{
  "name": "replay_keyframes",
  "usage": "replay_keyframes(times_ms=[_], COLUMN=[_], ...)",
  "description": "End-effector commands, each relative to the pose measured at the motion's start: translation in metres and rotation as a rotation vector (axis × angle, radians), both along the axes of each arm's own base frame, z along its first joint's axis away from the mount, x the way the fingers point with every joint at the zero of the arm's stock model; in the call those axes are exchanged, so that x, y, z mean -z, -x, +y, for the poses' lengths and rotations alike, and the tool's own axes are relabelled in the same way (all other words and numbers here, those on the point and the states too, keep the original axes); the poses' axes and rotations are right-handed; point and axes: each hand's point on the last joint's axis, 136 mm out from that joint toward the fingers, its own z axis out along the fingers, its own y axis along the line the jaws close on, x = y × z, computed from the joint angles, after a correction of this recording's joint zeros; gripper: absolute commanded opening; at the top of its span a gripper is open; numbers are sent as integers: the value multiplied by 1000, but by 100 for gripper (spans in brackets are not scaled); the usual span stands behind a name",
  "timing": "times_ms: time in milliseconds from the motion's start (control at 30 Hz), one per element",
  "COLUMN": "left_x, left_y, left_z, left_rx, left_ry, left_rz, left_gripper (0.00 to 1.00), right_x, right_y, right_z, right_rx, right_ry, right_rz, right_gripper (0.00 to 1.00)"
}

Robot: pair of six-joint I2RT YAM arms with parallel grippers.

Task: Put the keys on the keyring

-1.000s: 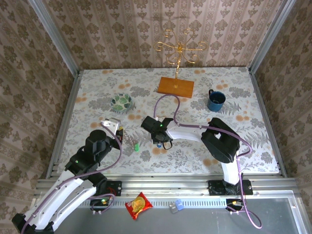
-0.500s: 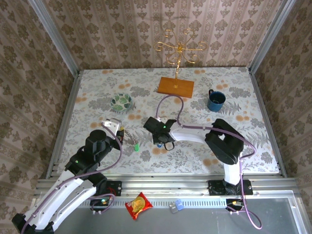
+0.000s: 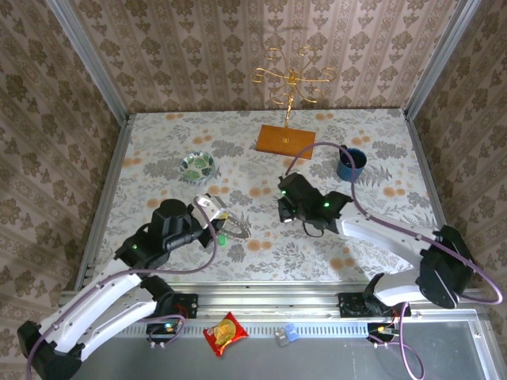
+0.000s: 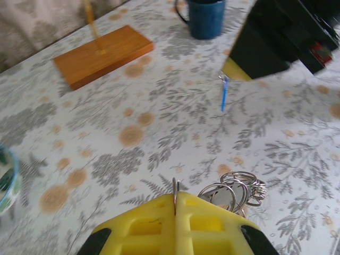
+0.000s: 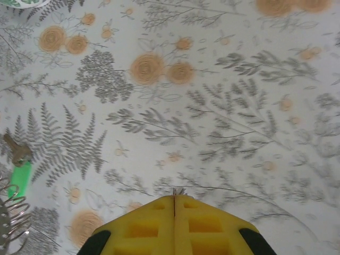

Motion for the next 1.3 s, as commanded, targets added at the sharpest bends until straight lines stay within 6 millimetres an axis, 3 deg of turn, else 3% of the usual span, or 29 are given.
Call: replay_keyframes(times_ms=[0, 133, 233, 467, 600, 800, 1100, 1267], left_x=[-28, -22, -18, -9, -5, 5, 19, 23], left_y=[1, -6, -7, -2, 4, 14, 20, 22], left_z=[-27, -45, -57, -77, -82, -89, -103, -105], left_rx=[137, 176, 191, 201, 203, 221, 226, 223], left_ry=[13, -28, -45, -3, 18, 33, 85, 93], left_rz=[-118, -85, -45, 24, 53, 97, 134, 148], left_gripper=[0, 0, 0, 0, 0, 0, 0, 0], right_x=[-13, -33, -38, -38, -47, -50, -47, -42], right_y=[18, 22, 29, 67, 71, 87, 85, 80], right_z=[-8, -23, -28, -8, -3, 23, 49, 51], right_rx=[-204, -270, -364, -758, -818, -965, -1023, -1016], right_ry=[74, 135, 203, 274, 277, 186, 159, 187], right_rz=[-78, -231, -294, -425, -493, -525, -609, -614], right_gripper=[0, 0, 0, 0, 0, 0, 0, 0])
